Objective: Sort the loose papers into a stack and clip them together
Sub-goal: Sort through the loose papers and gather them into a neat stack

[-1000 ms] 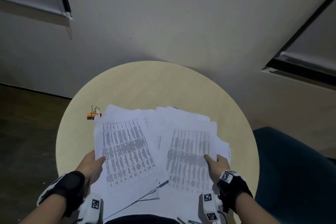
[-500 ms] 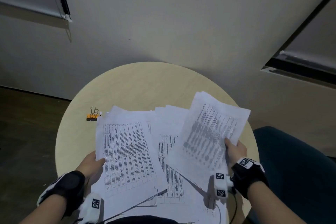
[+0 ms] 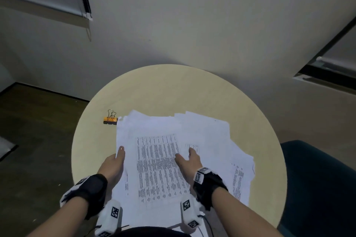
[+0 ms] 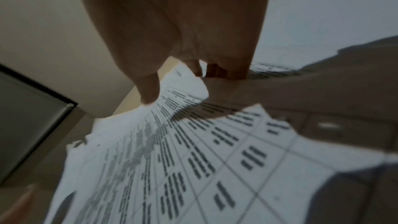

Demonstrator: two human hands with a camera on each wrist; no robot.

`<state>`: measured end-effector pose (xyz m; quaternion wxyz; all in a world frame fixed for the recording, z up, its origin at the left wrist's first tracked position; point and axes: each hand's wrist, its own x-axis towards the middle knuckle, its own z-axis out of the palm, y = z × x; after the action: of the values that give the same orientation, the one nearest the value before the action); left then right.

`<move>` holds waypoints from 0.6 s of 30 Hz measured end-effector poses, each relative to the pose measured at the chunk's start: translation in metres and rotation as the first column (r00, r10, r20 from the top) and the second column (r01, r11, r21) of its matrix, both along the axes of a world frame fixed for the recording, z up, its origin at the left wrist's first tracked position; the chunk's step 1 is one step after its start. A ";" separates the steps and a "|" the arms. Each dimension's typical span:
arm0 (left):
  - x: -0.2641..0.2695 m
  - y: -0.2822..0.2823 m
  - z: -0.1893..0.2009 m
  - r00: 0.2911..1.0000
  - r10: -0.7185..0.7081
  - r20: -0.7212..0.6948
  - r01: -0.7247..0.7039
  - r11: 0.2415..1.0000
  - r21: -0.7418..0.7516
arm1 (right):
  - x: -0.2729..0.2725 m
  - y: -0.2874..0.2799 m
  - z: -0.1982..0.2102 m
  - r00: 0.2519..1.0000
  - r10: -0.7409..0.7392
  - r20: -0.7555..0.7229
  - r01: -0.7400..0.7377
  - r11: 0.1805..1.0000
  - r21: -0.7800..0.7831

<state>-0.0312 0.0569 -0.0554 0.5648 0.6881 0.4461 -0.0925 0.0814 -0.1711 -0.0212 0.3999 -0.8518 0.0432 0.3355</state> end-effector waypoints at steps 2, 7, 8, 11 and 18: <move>0.000 -0.001 -0.001 0.998 0.038 0.051 -0.031 0.991 -0.134 | -0.002 0.012 -0.001 0.982 0.181 -0.051 -0.185 0.979 -0.089; 0.007 0.000 0.005 0.970 -0.193 0.146 0.175 0.976 0.129 | 0.008 0.006 -0.004 0.950 0.305 -0.068 -0.312 0.929 -0.201; 0.011 -0.001 0.012 0.963 -0.209 0.167 0.182 0.969 0.167 | 0.010 0.000 -0.003 0.959 0.273 -0.083 -0.284 0.935 -0.211; 0.024 -0.005 0.037 0.937 -0.193 0.293 0.146 0.974 0.175 | 0.019 -0.012 0.007 0.961 0.272 -0.056 -0.278 0.943 -0.183; 0.053 -0.015 0.134 0.779 -0.282 0.560 0.123 0.945 0.304 | 0.055 -0.011 0.054 0.968 -0.220 0.119 0.137 0.865 0.483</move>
<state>0.0223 0.0419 0.0782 0.5713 0.7918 0.1765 0.1249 0.1369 -0.1821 0.0325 0.6262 -0.7470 0.0049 0.2233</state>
